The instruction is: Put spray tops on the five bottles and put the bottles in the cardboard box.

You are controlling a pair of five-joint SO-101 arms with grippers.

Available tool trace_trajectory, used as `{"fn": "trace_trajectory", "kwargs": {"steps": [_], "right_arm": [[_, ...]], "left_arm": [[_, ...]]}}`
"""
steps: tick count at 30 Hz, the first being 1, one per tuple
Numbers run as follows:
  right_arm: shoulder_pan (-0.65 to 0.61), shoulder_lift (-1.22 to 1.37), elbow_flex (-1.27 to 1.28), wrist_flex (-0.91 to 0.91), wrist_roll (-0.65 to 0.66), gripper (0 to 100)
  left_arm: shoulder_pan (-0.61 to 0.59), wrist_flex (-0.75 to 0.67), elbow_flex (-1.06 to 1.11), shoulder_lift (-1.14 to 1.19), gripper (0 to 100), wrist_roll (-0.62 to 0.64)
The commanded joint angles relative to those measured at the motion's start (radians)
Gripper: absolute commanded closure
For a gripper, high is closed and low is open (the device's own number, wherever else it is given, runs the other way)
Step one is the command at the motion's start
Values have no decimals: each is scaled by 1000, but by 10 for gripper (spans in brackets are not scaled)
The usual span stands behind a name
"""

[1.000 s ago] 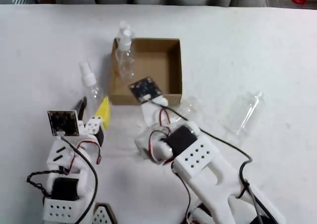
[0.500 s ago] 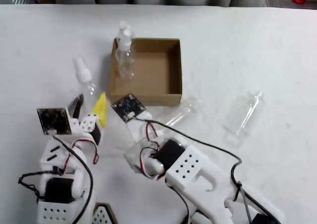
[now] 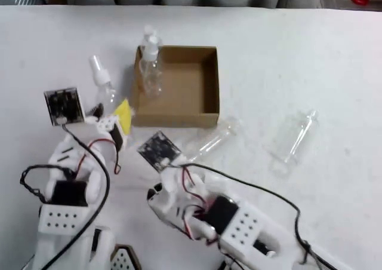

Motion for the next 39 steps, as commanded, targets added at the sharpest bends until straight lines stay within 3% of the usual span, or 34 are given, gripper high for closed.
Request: {"fn": "trace_trajectory", "kwargs": {"steps": [1, 12, 22, 31, 39], "right_arm": [[-8, -133, 41, -70, 12, 983], [-8, -467, 394, -499, 9, 983], [16, -828, 511, -469, 5, 983], [36, -812, 511, -476, 5, 983], [68, -812, 511, -478, 5, 983]], "left_arm": [[2, -34, -118, 30, 978, 18], [188, -34, -252, 35, 978, 20], [283, -32, -199, 28, 978, 11], [341, -17, -135, -133, 978, 9], [363, 109, -69, -351, 978, 9]]}}
